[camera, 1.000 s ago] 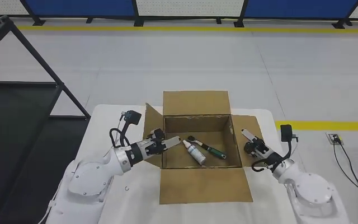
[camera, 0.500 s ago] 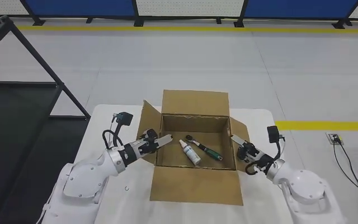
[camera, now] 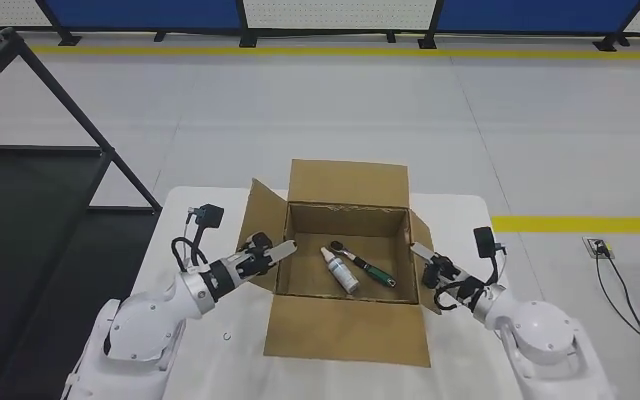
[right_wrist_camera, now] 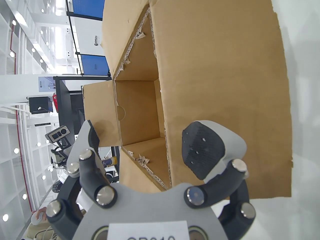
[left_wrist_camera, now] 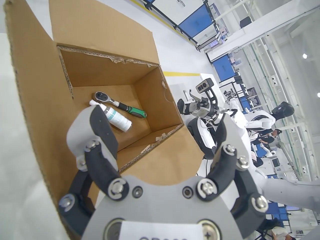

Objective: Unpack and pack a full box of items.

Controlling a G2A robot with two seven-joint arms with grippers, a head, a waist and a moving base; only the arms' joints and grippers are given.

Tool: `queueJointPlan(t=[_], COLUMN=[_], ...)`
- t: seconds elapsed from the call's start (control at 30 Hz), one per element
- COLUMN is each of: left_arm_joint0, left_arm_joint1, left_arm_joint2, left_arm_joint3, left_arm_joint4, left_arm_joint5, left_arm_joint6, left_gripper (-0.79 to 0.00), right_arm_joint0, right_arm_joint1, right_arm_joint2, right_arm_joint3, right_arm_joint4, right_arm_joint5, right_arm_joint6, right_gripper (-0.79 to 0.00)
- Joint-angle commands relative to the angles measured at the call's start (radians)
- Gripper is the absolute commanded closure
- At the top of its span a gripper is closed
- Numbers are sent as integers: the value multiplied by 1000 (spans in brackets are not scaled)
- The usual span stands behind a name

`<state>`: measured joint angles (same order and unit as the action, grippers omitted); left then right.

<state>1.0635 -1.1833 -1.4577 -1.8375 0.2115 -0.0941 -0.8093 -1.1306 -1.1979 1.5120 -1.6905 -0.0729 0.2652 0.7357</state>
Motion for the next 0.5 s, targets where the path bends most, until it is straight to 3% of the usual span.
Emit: queueJointPlan(t=[0.0, 0.17, 0.47], left_arm_joint0=[4, 12, 53], left_arm_joint1=[2, 7, 16], left_arm_joint2=[-4, -10, -54], left_arm_joint3=[-4, -15, -69], left_arm_joint4=[-3, -10, -108], left_arm_joint5=[0, -1, -30], left_arm_joint6=[1, 5, -2], left_gripper=[-785, -785, -785], right_arm_joint0=[5, 2, -24], right_arm_joint1=[1, 4, 3], right_arm_joint2=[-6, -5, -4], right_arm_joint3=[5, -11, -110], right_arm_joint4=[1, 10, 49], right_arm_joint5=[-1, -28, -206], right_arm_joint6=[3, -16, -99], right_gripper=[-785, -785, -785])
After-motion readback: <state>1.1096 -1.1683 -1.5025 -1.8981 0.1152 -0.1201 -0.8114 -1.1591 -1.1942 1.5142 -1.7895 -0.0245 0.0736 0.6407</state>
